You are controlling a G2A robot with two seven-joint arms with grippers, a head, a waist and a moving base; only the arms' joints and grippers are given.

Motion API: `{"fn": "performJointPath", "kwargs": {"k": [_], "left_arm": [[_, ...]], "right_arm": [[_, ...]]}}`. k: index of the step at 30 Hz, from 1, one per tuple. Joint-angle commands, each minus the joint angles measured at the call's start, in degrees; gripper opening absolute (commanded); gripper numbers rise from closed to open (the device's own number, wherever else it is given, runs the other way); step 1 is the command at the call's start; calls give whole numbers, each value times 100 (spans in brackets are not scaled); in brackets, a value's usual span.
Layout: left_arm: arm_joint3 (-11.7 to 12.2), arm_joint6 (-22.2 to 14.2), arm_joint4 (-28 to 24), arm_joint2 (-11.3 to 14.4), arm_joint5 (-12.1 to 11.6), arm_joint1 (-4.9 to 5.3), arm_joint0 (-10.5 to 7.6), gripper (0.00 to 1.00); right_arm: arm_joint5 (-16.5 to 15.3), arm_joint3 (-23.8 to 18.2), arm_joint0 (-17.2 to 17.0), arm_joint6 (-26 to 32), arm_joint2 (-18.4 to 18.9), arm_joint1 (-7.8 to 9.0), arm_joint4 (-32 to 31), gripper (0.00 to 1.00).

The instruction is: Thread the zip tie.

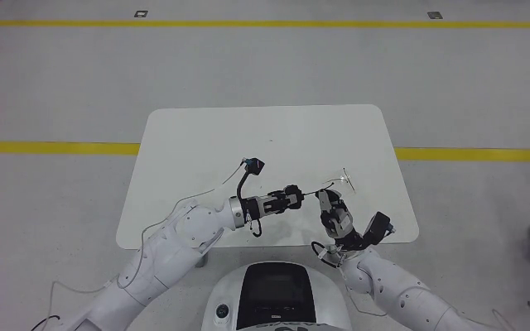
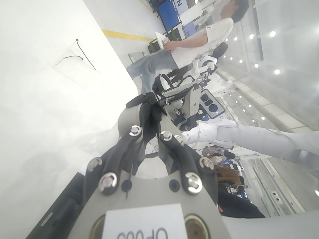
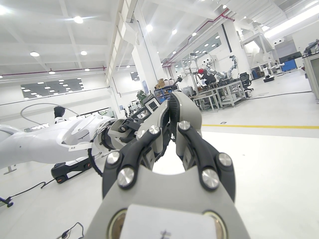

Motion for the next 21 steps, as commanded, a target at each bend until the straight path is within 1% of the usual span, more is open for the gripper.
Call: {"fn": "performJointPath", "kwargs": {"k": [1,21], "left_arm": [[0,0,0,0,0,0,0,0],[0,0,0,0,0,0,0,0]], "right_arm": [[0,2,4,10,-3,-1,10,0],[0,10,40,104,-35,-1,43,0]]}}
